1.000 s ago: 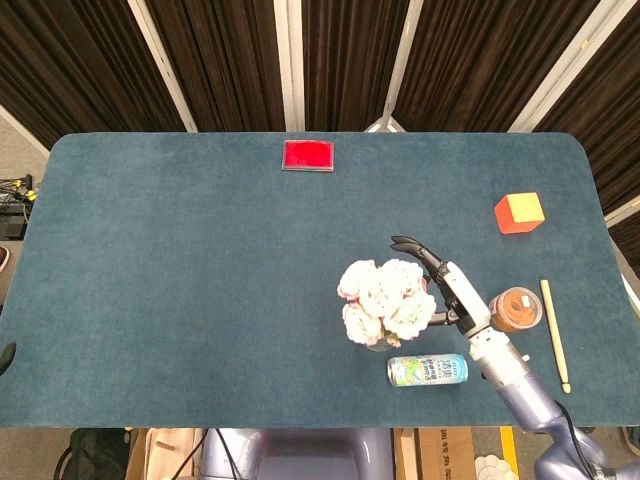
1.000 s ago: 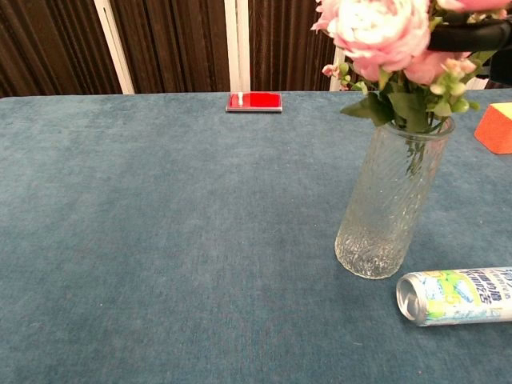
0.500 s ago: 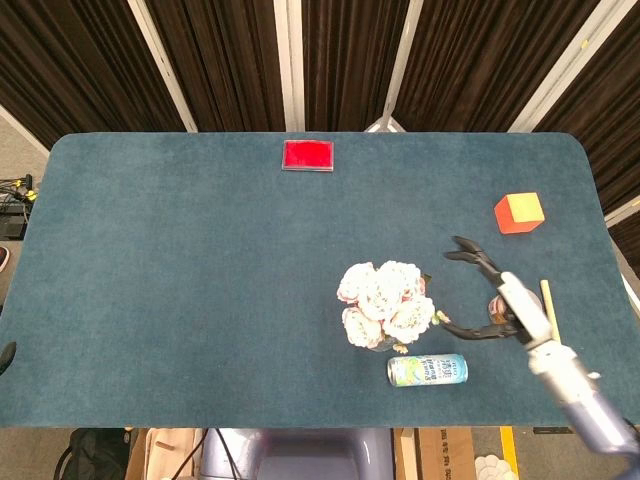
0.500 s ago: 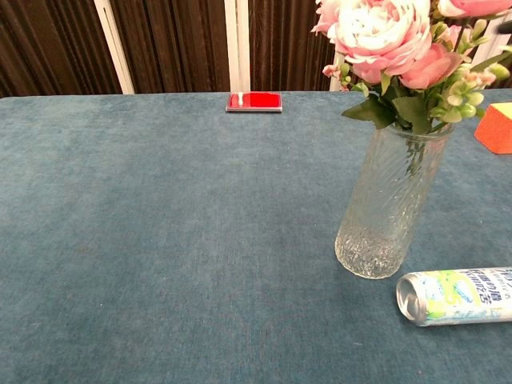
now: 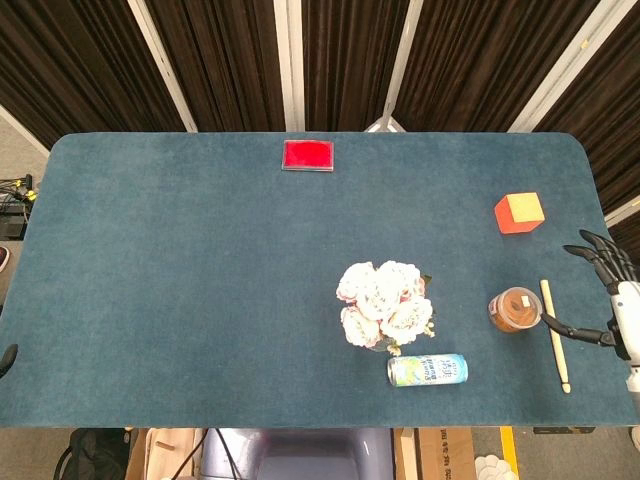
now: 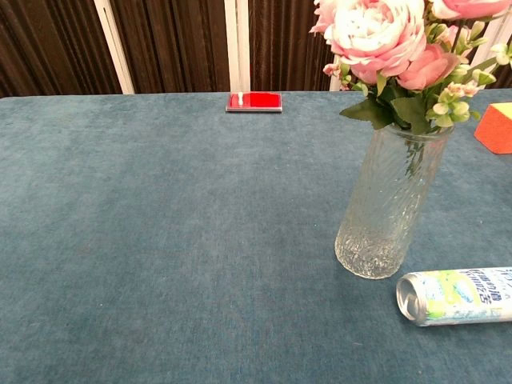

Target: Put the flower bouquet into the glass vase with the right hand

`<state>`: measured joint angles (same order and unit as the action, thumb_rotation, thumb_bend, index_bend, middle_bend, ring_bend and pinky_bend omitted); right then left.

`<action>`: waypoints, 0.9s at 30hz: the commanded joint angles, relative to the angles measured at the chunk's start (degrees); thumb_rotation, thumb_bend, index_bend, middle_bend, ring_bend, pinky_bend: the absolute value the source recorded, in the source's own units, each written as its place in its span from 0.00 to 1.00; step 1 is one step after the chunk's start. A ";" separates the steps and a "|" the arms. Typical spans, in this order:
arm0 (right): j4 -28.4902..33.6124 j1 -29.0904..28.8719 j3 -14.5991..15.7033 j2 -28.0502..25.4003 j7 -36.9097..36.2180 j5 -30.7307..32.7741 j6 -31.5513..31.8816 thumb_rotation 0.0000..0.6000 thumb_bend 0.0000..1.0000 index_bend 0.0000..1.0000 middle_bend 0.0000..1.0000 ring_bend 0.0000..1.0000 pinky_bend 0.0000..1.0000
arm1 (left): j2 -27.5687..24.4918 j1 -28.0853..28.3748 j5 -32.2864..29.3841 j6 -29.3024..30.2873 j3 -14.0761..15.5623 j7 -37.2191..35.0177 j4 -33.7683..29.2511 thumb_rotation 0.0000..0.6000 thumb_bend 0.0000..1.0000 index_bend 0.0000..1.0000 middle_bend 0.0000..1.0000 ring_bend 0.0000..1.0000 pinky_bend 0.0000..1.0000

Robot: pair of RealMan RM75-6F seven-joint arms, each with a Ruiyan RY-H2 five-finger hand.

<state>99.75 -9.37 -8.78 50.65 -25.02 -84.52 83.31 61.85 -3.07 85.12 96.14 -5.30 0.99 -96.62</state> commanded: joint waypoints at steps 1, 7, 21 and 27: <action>-2.30 5.24 5.04 6.55 19.52 -3.19 8.03 1.00 0.16 0.16 0.11 0.03 0.00 | -0.02 0.01 -0.07 -0.01 -0.04 -0.20 0.06 1.00 0.35 0.15 0.00 0.00 0.06; -1.70 5.41 8.90 7.88 28.14 -5.36 3.68 1.00 0.16 0.14 0.09 0.03 0.00 | -0.38 0.55 -0.22 -0.88 -0.25 -0.98 0.64 1.00 0.35 0.14 0.00 0.00 0.06; -3.69 5.97 7.67 11.55 32.24 -4.50 4.61 1.00 0.15 0.14 0.09 0.03 0.00 | -0.85 2.86 3.02 -4.80 1.73 -0.89 1.61 1.00 0.35 0.14 0.00 0.00 0.06; -5.76 6.50 6.83 12.95 31.80 -5.58 7.04 1.00 0.16 0.14 0.09 0.03 0.00 | -0.97 2.80 3.74 -4.47 2.18 -1.08 1.35 1.00 0.35 0.14 0.00 0.00 0.06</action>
<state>94.29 -2.98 -1.77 63.35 7.00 -89.87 90.10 60.86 -0.25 88.65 91.50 -3.21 -0.01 -95.28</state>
